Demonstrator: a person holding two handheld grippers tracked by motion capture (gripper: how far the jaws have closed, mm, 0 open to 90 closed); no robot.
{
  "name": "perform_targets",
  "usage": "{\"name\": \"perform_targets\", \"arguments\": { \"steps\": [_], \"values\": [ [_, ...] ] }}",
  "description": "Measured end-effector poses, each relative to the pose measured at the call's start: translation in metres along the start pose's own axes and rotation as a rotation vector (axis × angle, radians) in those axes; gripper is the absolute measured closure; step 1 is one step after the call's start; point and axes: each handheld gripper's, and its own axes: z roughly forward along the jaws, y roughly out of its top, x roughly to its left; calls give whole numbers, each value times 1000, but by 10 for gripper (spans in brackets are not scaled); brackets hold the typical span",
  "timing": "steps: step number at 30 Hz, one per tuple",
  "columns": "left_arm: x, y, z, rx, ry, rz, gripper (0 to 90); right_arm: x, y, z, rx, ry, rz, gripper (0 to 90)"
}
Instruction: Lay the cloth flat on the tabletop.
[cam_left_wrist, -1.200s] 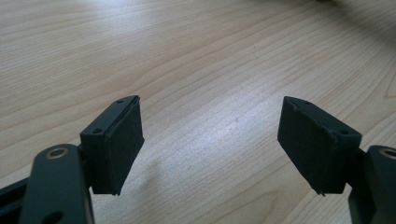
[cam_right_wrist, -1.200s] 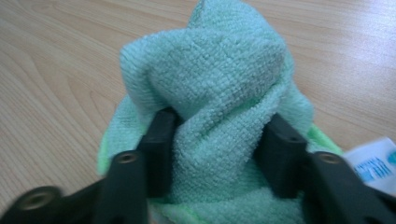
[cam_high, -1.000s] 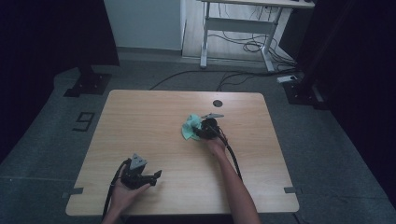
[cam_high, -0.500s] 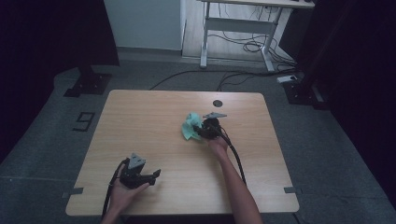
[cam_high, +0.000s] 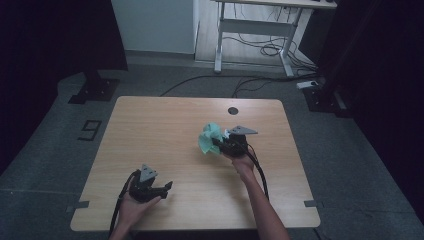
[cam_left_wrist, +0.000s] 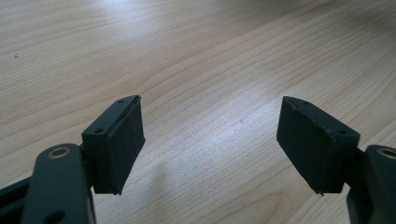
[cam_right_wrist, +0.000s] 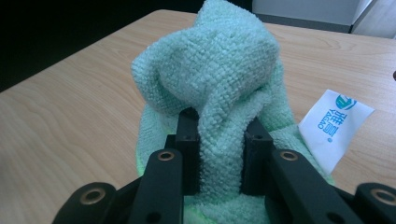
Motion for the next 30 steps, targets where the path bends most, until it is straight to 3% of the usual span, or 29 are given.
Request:
{"name": "perform_targets", "arguments": {
  "steps": [11, 19, 24, 30],
  "values": [
    [7, -2, -4, -9, 4, -24, 232, 14, -15, -30, -36, 41, -24, 738],
    [10, -2, -6, -11, 7, -36, 233, 31, -37, -55, -34, 65, -53, 737],
    [9, -3, -5, -7, 2, -34, 233, 40, -50, -62, -18, 94, -33, 735],
    [9, -3, -6, -11, 2, -38, 233, 52, -66, -63, 42, 104, -66, 734]
  ]
}}
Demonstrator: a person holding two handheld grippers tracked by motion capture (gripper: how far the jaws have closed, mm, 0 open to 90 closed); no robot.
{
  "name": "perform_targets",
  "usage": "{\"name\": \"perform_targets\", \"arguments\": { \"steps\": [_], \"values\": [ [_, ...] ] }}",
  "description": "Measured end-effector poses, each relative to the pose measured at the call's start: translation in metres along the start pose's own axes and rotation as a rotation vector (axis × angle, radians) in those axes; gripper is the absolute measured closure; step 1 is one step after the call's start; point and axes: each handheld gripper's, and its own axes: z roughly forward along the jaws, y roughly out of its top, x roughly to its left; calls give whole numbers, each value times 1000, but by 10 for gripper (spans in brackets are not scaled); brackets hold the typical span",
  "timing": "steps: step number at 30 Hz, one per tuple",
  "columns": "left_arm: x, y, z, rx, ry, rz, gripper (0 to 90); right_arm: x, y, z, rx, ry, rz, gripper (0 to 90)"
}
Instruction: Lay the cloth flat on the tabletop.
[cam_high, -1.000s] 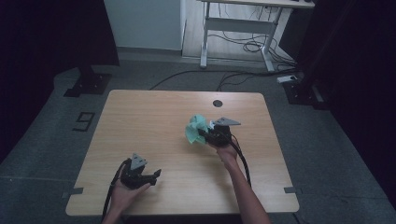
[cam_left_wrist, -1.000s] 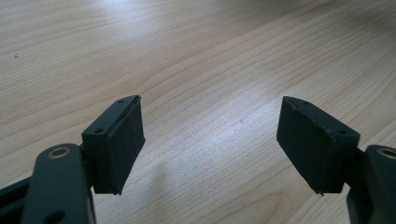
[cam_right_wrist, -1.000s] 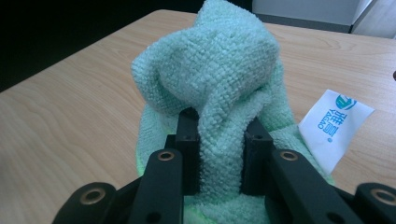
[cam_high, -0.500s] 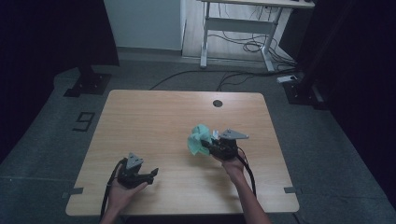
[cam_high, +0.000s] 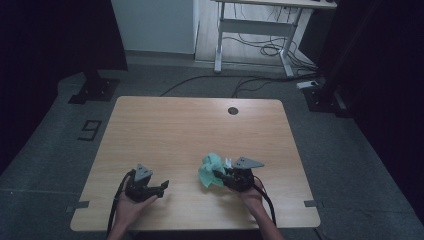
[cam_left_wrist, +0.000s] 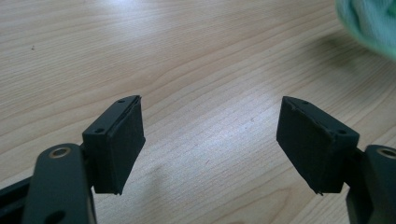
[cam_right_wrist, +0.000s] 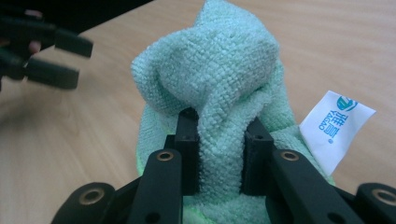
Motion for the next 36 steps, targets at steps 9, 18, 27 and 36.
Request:
{"name": "perform_targets", "arguments": {
  "steps": [9, 18, 27, 36],
  "values": [
    [-1, 0, 1, 2, -17, 4, 233, 14, -20, 6, 45, 21, 27, 727],
    [1, 1, -2, -7, -6, 4, 234, 16, -33, 14, 91, 9, 25, 693],
    [-3, 3, 3, 2, -12, 18, 236, 21, -34, 9, 36, -41, 18, 356],
    [-2, 2, 0, -5, -15, 15, 236, 21, -27, -11, -30, -66, 27, 183]
  ]
}}
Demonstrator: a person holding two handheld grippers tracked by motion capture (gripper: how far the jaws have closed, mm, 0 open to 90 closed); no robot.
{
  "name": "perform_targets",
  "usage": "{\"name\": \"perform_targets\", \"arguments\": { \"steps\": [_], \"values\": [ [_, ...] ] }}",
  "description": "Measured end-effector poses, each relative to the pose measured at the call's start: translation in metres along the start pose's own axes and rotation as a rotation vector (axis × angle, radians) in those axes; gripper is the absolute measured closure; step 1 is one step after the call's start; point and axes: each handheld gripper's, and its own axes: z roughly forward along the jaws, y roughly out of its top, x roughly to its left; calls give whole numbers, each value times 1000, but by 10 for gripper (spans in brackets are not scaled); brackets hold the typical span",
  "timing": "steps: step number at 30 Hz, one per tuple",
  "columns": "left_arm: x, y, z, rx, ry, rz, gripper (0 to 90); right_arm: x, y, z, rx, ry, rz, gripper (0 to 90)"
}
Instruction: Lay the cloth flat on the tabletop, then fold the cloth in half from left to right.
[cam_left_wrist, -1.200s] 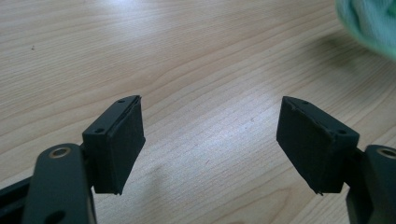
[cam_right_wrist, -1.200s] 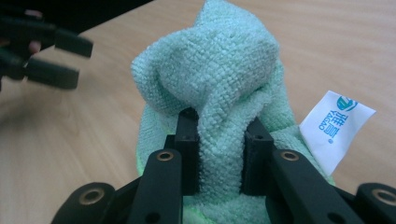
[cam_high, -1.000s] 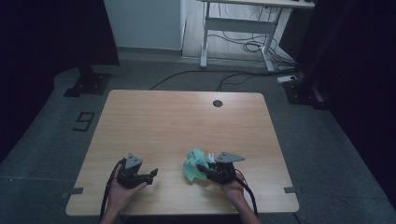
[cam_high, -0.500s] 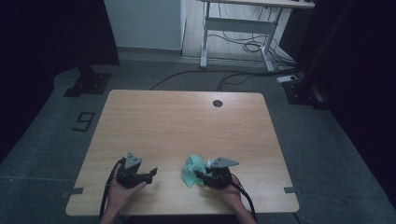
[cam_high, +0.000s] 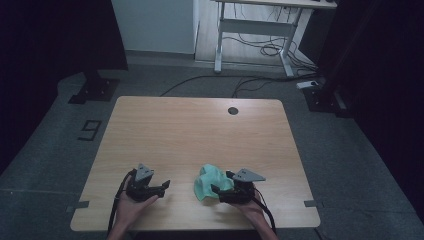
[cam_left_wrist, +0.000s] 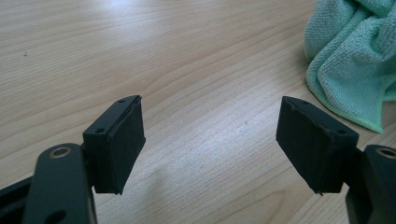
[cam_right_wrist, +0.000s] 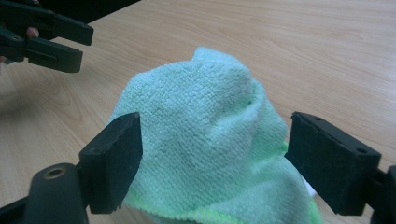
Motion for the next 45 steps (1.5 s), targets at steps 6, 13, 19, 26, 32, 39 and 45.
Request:
{"name": "perform_targets", "arguments": {
  "steps": [6, 13, 19, 26, 32, 39, 45],
  "values": [
    [0, 1, -1, -3, 1, 2, 236, -6, -1, -13, -10, -8, 8, 174],
    [1, -1, 0, 2, 3, -3, 236, -14, -1, -21, -22, -10, 18, 174],
    [0, 0, -1, -3, -1, 1, 235, -13, 1, -26, -26, -12, 13, 170],
    [-1, 0, -1, -7, -6, -4, 235, -11, -1, -30, -10, 7, -9, 194],
    [-5, 1, 1, -4, -13, 6, 235, -9, -3, -31, -3, 18, -24, 220],
    [-8, 1, 3, 3, -21, 11, 235, -4, -5, -29, 22, 58, -62, 304],
    [-12, 1, 4, -1, -31, 11, 237, -2, -9, -24, 53, 76, -86, 317]
  ]
}}
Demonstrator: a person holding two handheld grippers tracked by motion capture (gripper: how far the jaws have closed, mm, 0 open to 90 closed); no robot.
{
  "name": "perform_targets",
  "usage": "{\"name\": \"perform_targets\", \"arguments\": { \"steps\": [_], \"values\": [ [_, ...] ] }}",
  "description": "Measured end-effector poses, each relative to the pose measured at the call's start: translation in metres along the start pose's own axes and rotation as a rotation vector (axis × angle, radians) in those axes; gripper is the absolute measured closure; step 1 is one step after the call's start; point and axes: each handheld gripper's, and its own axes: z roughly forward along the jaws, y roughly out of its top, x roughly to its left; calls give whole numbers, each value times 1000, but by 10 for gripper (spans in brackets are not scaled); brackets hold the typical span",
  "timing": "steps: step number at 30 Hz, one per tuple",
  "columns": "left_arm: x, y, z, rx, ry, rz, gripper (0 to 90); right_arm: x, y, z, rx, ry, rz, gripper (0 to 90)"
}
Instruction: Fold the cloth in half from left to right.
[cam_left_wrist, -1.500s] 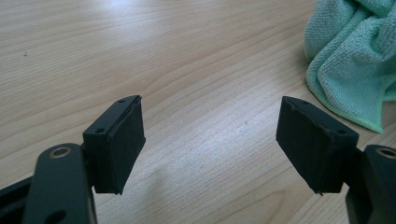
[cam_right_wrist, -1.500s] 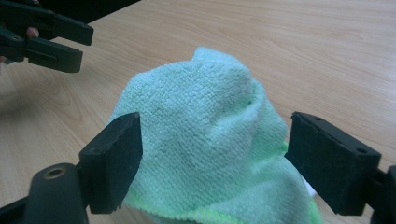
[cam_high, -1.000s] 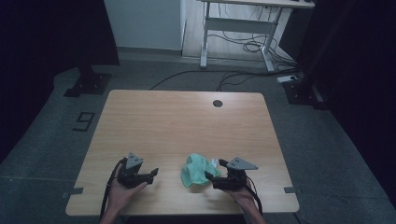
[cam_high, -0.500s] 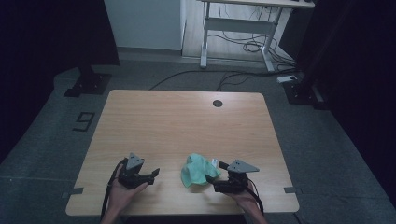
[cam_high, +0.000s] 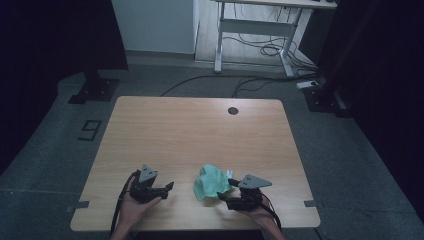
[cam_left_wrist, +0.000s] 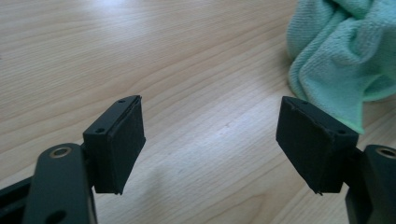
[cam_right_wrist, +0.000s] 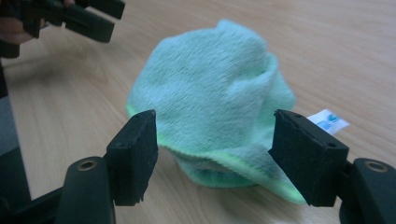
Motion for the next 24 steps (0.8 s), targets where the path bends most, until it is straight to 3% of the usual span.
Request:
{"name": "perform_targets", "arguments": {
  "steps": [1, 6, 12, 15, 24],
  "values": [
    [-5, 1, 2, 6, -12, 12, 237, 1, -1, 3, 18, 18, -8, 309],
    [-12, 1, 7, 17, -26, 29, 236, 3, -4, 9, 50, 15, -27, 314],
    [-19, 1, 10, 19, -50, 30, 236, 4, -7, 16, 93, -7, -49, 498],
    [-26, 2, 12, 25, -63, 47, 236, 4, -8, 20, 119, -29, -56, 531],
    [-47, 1, 24, 49, -117, 84, 247, 3, -8, 22, 111, -24, -28, 560]
  ]
}}
